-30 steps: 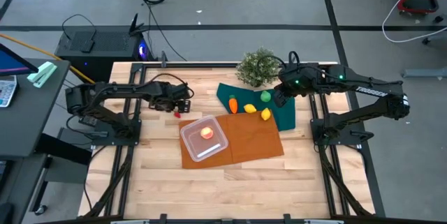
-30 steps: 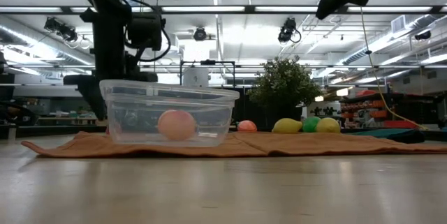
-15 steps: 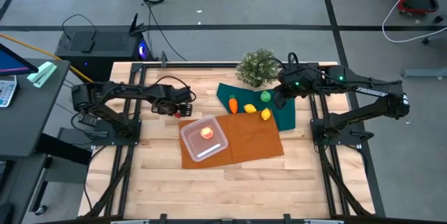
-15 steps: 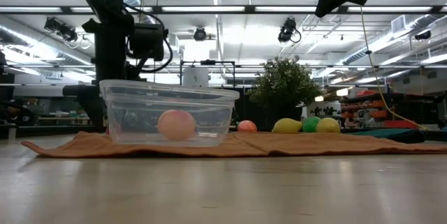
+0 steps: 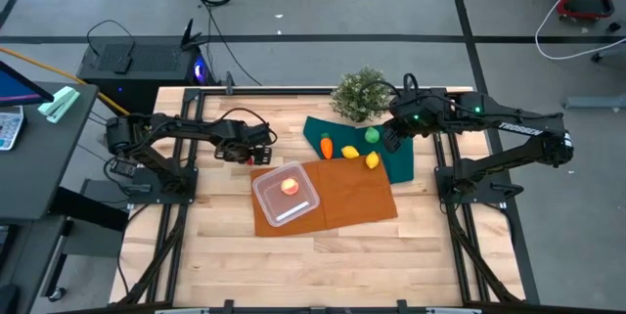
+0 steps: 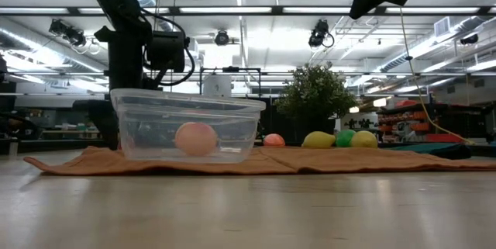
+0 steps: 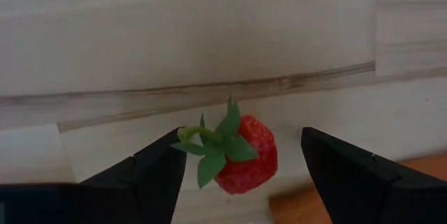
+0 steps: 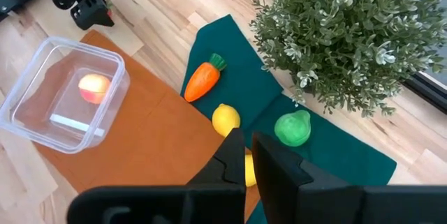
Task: Pick and placing Produce into tupperware
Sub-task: Put the red strawberry into the transparent bin
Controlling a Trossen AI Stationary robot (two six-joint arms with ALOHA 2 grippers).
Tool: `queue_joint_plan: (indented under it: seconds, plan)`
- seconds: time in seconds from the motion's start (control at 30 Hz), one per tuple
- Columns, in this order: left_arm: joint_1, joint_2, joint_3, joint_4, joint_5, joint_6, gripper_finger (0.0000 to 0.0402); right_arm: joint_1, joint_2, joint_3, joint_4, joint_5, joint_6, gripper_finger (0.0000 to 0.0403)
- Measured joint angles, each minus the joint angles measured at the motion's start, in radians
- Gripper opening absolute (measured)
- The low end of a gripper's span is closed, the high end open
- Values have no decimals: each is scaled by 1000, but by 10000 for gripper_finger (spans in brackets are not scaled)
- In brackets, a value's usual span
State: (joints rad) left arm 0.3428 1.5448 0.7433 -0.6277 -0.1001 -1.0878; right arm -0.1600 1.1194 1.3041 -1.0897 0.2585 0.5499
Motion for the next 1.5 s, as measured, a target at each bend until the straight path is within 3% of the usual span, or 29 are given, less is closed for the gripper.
queue_joint_plan:
  seconds: [0.6, 0.9, 1.03, 1.2, 1.5]
  plan:
    - [0, 0, 0, 1, 0, 34, 153, 0, 0, 0, 0, 1, 0, 1]
    - [0, 0, 20, 4, 25, 86, 171, 0, 0, 0, 0, 2, 0, 1]
    - [0, 0, 58, -6, 26, 106, 162, 0, 0, 0, 0, 2, 0, 1]
    - [0, 0, 136, -33, 27, 160, 145, 0, 0, 0, 0, 2, 0, 1]
    - [-25, 0, 358, -132, 52, 276, 166, 0, 0, 0, 0, 2, -2, 1]
